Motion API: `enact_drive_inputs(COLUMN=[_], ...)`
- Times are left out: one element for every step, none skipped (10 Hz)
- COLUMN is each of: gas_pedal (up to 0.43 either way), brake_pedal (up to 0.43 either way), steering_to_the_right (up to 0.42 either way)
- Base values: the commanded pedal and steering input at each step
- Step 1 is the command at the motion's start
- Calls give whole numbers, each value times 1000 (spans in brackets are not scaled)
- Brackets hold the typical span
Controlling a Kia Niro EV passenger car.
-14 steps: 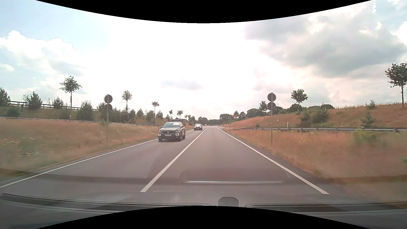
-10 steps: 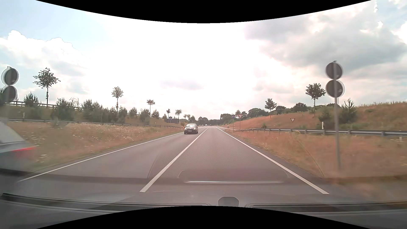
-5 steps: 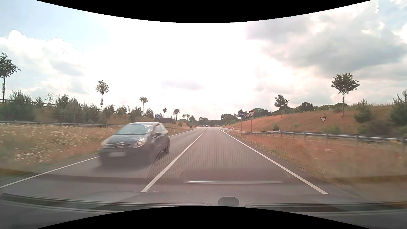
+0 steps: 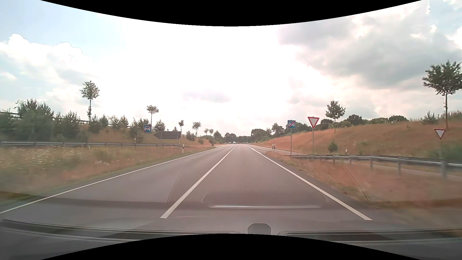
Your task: Follow the waypoints while adhering to traffic rules and regulations
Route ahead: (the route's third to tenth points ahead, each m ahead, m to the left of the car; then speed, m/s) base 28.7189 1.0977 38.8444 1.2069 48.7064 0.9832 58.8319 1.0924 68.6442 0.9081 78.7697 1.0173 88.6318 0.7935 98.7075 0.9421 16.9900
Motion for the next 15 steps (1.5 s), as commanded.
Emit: enact_drive_inputs(gas_pedal=[197, 197, 197, 197, 197, 197, 197, 197, 197, 197, 197, 197, 197, 197, 197], brake_pedal=[0, 0, 0, 0, 0, 0, 0, 0, 0, 0, 0, 0, 0, 0, 0], steering_to_the_right=[2, 2, 1, 1, 1, 1, 1, 1, 1, 1, 0, 0, -1, -1, -1])
